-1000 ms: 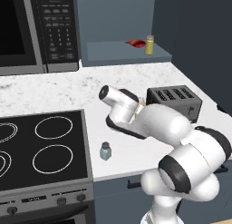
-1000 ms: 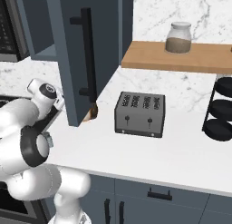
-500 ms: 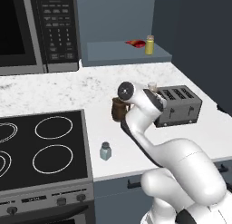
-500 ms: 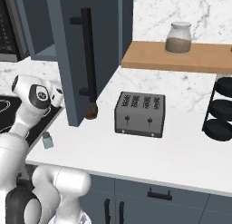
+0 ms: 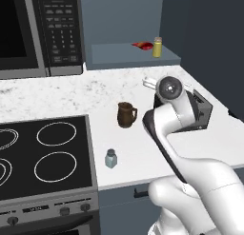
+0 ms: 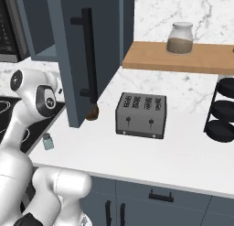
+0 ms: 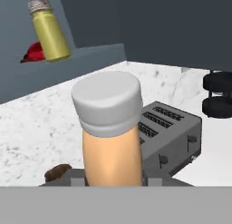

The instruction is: Put the shaker and condiment bottle from the counter next to their counterparts in the cabinet.

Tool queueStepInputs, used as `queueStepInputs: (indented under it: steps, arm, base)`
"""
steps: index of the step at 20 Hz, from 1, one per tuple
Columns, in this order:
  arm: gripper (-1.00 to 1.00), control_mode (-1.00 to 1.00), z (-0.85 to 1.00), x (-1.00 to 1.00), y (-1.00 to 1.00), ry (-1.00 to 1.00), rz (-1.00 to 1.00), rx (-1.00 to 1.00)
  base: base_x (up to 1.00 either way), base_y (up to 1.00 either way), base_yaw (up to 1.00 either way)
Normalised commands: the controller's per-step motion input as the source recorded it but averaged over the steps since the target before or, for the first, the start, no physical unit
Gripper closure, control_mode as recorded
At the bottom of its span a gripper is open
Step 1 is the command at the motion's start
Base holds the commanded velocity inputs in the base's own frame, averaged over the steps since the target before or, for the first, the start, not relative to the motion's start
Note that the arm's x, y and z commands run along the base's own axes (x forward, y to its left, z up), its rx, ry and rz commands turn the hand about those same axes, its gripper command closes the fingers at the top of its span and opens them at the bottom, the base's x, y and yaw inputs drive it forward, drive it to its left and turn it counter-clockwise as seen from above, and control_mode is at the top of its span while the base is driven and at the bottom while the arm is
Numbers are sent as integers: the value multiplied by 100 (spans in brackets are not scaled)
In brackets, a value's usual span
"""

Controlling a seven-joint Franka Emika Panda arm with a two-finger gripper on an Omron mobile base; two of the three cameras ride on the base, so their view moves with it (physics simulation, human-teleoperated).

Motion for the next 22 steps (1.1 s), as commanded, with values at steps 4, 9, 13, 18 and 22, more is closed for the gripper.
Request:
queueStepInputs:
  steps: [4, 9, 13, 18, 22]
  arm:
    - [100, -100, 70, -40, 18, -10, 16, 0]
    - [100, -100, 81, -37, 17, -12, 12, -1]
    - [100, -100, 72, -10, 25, -6, 13, -1]
    - [100, -100, 10, 3, 36, 3, 9, -9]
    - [100, -100, 31, 4, 1, 0, 0, -2]
  base:
    - [0, 0, 0]
    - [0, 0, 0]
    - [0, 0, 0]
    - [0, 0, 0]
    - [0, 0, 0]
